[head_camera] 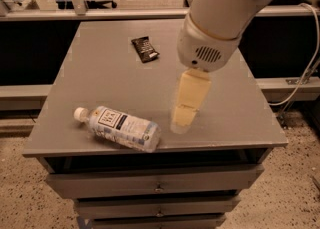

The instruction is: Place blue plastic bottle upright

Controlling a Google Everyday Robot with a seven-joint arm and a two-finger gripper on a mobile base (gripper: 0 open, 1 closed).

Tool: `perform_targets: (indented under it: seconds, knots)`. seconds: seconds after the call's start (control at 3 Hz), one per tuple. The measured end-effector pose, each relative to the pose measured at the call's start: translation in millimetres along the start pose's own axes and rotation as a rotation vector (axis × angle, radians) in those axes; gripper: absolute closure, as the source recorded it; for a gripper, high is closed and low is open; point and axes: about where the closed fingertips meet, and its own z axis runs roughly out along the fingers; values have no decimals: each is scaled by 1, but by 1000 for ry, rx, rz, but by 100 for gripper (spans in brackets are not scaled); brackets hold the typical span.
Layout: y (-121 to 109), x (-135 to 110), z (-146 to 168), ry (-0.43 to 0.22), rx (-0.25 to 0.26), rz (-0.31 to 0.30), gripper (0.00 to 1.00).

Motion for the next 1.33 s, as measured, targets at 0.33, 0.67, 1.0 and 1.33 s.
perform_targets:
  seconds: [0.33, 0.67, 1.0, 1.33]
  knots:
    - [17, -42, 29, 1, -59, 33, 0]
    - [29, -82, 49, -4, -92, 67, 0]
    - [36, -114, 66, 2, -114, 127, 0]
    - [39, -132, 83, -19, -109, 202, 0]
